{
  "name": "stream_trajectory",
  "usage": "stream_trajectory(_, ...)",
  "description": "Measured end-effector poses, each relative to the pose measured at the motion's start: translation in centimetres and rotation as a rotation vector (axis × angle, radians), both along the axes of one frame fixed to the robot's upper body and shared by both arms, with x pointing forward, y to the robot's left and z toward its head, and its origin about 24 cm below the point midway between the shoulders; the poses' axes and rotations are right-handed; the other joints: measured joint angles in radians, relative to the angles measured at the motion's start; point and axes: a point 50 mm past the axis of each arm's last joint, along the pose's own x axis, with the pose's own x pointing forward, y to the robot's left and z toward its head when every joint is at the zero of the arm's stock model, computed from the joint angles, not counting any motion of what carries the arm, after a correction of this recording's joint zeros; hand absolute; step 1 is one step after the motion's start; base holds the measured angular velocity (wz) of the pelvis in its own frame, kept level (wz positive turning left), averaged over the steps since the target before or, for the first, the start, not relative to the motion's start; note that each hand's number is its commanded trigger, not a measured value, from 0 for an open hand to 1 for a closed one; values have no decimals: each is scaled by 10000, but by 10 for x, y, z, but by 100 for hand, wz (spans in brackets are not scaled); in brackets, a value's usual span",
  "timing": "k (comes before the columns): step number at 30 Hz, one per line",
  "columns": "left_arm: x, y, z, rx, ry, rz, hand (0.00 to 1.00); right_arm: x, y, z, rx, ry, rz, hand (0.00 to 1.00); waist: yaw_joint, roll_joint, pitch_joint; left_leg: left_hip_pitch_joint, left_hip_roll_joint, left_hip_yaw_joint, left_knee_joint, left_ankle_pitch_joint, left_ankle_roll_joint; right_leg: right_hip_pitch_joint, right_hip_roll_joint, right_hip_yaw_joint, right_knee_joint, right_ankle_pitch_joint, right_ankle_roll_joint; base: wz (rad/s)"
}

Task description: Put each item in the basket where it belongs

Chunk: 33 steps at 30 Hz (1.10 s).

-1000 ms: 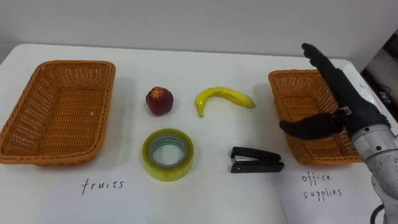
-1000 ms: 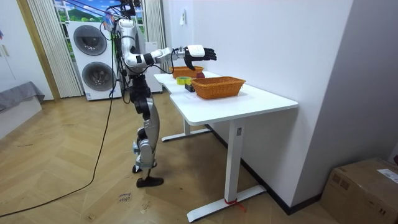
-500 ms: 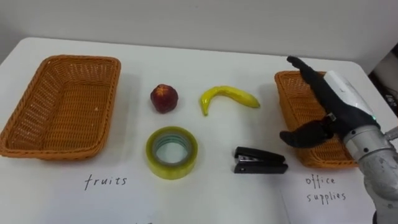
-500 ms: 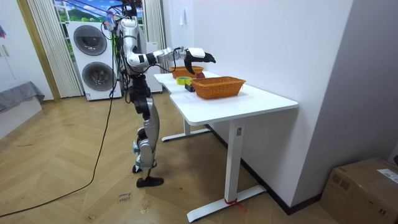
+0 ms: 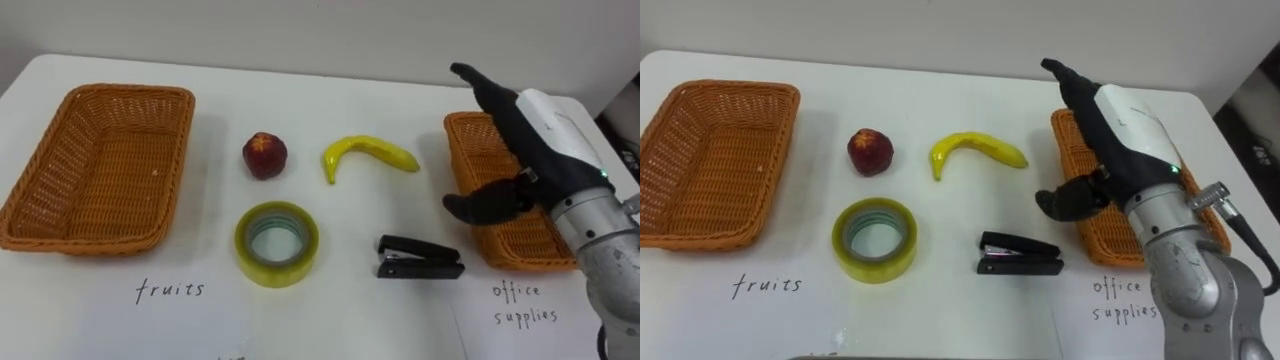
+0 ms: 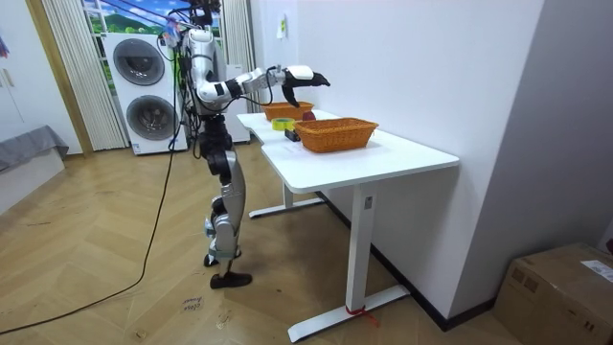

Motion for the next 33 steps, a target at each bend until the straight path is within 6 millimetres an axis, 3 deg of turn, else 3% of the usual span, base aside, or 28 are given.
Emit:
stream_trajectory(11, 6, 0, 0, -61, -98, -337, 0, 4, 22, 6, -120, -266, 1031, 0, 118, 45, 36, 54, 18, -6, -77, 0, -1, 18, 13, -75, 19, 5, -2, 0)
stream_trajectory(25, 9, 2, 0, -40, -90, -519, 0, 2, 38, -13, -519, 1819, 2439, 0, 303, -78, 65, 47, 4, -143, -65, 9, 13, 49, -21, -155, 26, 29, 4, 1)
stream_trajectory(33, 19, 3, 1, -41, -322, -604, 0, -1, 34, -30, -598, 3206, 2515, 0, 553, -170, 52, 23, 7, -150, -81, 9, 13, 9, -20, -170, 33, 30, 2, 0)
